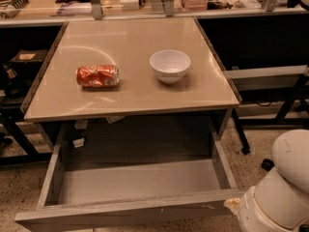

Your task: Open top drawer

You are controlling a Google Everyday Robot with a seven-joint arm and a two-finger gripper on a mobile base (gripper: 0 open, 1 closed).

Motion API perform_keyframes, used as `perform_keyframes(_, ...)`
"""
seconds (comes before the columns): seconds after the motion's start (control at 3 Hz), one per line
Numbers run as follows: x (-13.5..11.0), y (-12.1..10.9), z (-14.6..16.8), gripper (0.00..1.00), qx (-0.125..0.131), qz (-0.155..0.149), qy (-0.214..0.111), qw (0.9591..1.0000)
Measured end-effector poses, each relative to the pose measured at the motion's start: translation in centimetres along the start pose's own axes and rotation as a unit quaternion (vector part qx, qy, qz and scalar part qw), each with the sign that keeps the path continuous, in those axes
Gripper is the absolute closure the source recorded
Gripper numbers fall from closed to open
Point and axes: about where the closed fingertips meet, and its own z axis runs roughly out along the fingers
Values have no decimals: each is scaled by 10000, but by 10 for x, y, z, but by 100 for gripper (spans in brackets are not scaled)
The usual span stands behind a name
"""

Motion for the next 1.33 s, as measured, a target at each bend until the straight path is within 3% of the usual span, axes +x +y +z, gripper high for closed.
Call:
perform_keyframes(0.33,0,0,0,0,1,0,0,10000)
perform_keyframes(1.0,-25,-19,-21,0,480,-29,253,9985)
perform_keyframes(1.33,-19,-36,2,0,329,131,499,9981)
